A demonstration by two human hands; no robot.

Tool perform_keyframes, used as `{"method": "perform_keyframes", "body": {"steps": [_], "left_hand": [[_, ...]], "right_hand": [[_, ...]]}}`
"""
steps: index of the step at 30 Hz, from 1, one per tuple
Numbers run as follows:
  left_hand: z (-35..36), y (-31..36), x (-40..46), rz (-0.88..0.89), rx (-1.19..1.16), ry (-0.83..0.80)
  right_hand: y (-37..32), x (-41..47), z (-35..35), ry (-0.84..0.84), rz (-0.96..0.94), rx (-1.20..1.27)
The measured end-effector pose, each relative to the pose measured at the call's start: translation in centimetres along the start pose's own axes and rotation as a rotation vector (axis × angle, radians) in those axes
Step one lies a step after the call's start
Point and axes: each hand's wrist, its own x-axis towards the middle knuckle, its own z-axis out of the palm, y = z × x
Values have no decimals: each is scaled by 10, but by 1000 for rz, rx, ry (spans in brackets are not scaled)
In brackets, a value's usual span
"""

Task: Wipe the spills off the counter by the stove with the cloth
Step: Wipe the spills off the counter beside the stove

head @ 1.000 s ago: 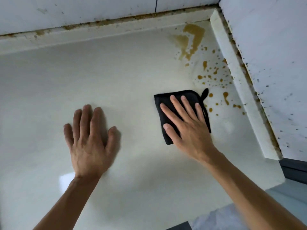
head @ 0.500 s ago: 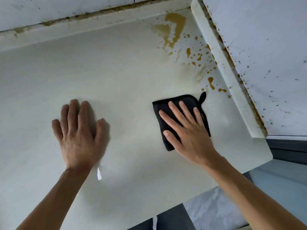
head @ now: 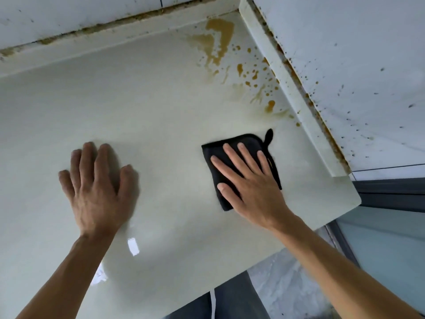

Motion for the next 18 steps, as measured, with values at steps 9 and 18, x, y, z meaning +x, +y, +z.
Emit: {"method": "perform_keyframes", "body": {"steps": [9, 18], "left_hand": [[10, -9, -2, -2, 1, 19], [15, -17, -1, 2, 9, 23]], "right_hand": [[39, 74, -25, 5, 371, 36], [70, 20, -28, -50, 85, 13]]}}
